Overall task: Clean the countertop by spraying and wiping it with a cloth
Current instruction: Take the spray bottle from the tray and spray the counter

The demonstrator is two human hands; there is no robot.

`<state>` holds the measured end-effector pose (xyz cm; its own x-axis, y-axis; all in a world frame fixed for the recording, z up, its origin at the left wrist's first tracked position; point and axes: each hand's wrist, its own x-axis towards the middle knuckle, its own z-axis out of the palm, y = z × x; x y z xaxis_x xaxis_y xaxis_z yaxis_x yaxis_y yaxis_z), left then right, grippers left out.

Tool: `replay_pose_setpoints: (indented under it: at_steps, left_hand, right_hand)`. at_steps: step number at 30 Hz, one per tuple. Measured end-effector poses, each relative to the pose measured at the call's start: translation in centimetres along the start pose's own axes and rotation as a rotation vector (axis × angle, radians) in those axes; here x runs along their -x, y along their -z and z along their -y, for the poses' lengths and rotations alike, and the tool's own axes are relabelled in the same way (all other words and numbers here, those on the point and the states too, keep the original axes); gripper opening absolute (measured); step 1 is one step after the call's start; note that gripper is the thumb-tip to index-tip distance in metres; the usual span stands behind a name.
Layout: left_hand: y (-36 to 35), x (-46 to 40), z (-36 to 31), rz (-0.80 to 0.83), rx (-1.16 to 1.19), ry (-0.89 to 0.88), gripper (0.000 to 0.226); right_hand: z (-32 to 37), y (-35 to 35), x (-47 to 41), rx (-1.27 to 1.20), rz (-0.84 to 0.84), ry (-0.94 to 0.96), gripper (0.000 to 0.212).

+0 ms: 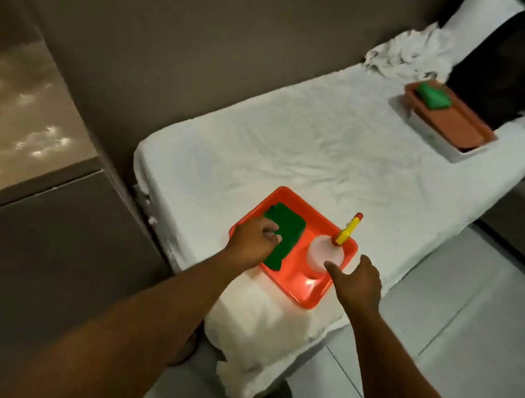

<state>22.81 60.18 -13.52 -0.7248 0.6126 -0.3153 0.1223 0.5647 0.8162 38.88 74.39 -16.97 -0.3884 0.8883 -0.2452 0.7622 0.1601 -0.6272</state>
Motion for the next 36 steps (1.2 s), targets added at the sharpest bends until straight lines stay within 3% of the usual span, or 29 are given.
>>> replay_pose_setpoints:
  at_steps: [4,8,11,16,20,24,28,31,36]
  left_hand:
    - [-4.9,-4.7,0.3,-0.001,-0.032,0.132,0.032]
    - [-7.8,-8.5,0.6,0.020,-0.087,0.181,0.034]
    - [-8.7,-9.7,1.0,0.020,-0.060,0.212,0.037]
    - [-5.1,-7.9,0.8,0.048,-0.105,0.158,0.083]
    - [2.1,-3.6,-0.3,-0.108,-0.081,0.092,0.114]
    - [11.1,3.6,1.7,-0.460,-0.017,0.049,0.093]
    - [18.4,10.8,5.4,-0.579,0.086,0.038,0.084]
    - [23.5,14.9,8.5,-0.631,0.143,0.066,0.088]
    - [30.3,20.5,14.1,-0.672,0.199,0.120,0.085]
  right_hand:
    - [-2.6,-3.1,-8.0,-0.088,0.100,0.013,0.073]
    - [-2.7,-5.4,-12.6,-0.121,0.093,0.108,0.033]
    - [-1.8,-6.1,-13.6,-0.126,0.101,0.207,0.025]
    - [6.2,-5.1,-11.3,-0.272,0.264,0.353,0.022]
    - [16.0,-5.1,-5.8,-0.423,0.343,0.504,0.018]
    - [25.4,-8.1,3.7,-0.496,0.371,0.694,0.027]
    - [32.8,-12.0,13.2,-0.504,0.518,0.688,0.051]
    - [36.9,-15.3,19.6,-0.412,0.648,0.734,0.027]
    - [40.6,-20.3,28.5,-0.319,0.753,0.759,0.021]
